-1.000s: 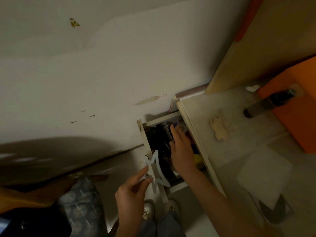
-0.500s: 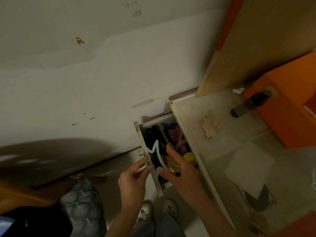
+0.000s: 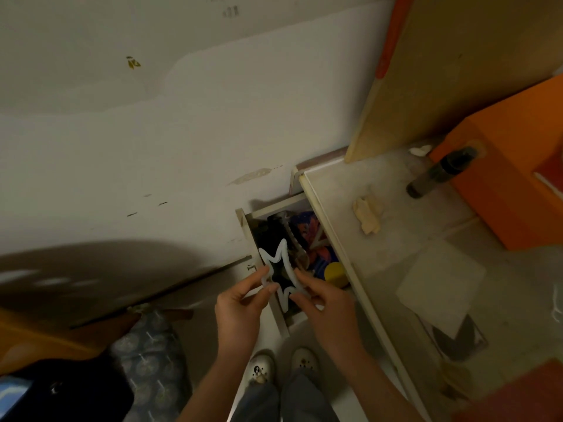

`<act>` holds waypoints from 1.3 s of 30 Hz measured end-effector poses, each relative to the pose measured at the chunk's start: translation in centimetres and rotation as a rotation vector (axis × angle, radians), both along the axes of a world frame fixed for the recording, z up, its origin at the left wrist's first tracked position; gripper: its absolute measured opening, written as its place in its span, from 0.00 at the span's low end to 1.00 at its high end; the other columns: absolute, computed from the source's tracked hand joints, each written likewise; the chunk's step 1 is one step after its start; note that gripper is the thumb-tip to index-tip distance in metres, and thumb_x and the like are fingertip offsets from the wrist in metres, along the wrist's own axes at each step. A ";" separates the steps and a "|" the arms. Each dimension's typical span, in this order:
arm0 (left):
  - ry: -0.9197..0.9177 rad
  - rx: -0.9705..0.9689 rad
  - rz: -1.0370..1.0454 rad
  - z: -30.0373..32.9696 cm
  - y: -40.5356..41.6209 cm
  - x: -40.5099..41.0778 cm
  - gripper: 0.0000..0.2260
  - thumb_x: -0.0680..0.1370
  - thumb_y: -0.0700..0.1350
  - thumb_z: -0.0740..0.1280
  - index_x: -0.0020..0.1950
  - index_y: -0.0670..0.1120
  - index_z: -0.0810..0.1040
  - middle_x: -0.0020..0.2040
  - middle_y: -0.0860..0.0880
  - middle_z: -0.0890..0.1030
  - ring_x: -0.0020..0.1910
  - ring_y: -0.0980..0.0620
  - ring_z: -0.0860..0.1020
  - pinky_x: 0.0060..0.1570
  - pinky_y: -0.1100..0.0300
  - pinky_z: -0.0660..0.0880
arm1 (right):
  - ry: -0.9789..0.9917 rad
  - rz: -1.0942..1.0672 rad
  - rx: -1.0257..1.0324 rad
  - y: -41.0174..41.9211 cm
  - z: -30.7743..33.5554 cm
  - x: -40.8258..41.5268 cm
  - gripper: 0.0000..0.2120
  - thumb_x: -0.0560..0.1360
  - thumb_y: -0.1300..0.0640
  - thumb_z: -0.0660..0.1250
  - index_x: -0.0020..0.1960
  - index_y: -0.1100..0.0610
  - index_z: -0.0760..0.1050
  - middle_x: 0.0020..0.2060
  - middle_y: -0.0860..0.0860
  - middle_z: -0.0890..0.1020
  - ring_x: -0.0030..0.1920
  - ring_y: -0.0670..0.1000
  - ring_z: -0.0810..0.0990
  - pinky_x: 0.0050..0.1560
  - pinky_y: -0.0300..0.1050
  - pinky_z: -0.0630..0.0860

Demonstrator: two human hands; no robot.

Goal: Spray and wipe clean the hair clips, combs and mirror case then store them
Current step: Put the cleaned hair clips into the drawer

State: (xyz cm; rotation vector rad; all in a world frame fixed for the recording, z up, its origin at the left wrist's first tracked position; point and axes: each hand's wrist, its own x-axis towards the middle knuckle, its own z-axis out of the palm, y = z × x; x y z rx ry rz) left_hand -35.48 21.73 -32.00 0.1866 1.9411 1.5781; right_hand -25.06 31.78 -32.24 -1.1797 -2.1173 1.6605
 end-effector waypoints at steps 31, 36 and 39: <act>0.880 -0.771 -0.747 -6.6 -1.3 1.2 0.40 0.66 0.54 0.77 0.71 0.40 0.67 0.72 0.41 0.66 0.69 0.34 0.67 0.63 0.39 0.62 | -0.110 -0.943 -0.014 -2.3 -7.4 -2.5 0.13 0.75 0.61 0.69 0.59 0.64 0.79 0.51 0.61 0.83 0.50 0.56 0.82 0.46 0.37 0.71; 0.843 -0.745 -0.761 -7.0 -1.5 1.1 0.39 0.69 0.54 0.75 0.74 0.41 0.62 0.74 0.43 0.60 0.71 0.35 0.62 0.66 0.41 0.55 | -0.108 -0.924 -0.012 -2.5 -8.2 -2.8 0.13 0.73 0.60 0.72 0.57 0.61 0.80 0.48 0.58 0.84 0.46 0.53 0.82 0.43 0.38 0.73; 0.827 -0.734 -0.766 -7.1 -1.5 0.9 0.39 0.71 0.55 0.72 0.75 0.43 0.57 0.75 0.43 0.56 0.73 0.37 0.57 0.68 0.42 0.51 | -0.128 -0.894 -0.021 -2.3 -8.6 -3.2 0.14 0.72 0.59 0.73 0.57 0.60 0.80 0.46 0.60 0.84 0.48 0.59 0.81 0.48 0.52 0.79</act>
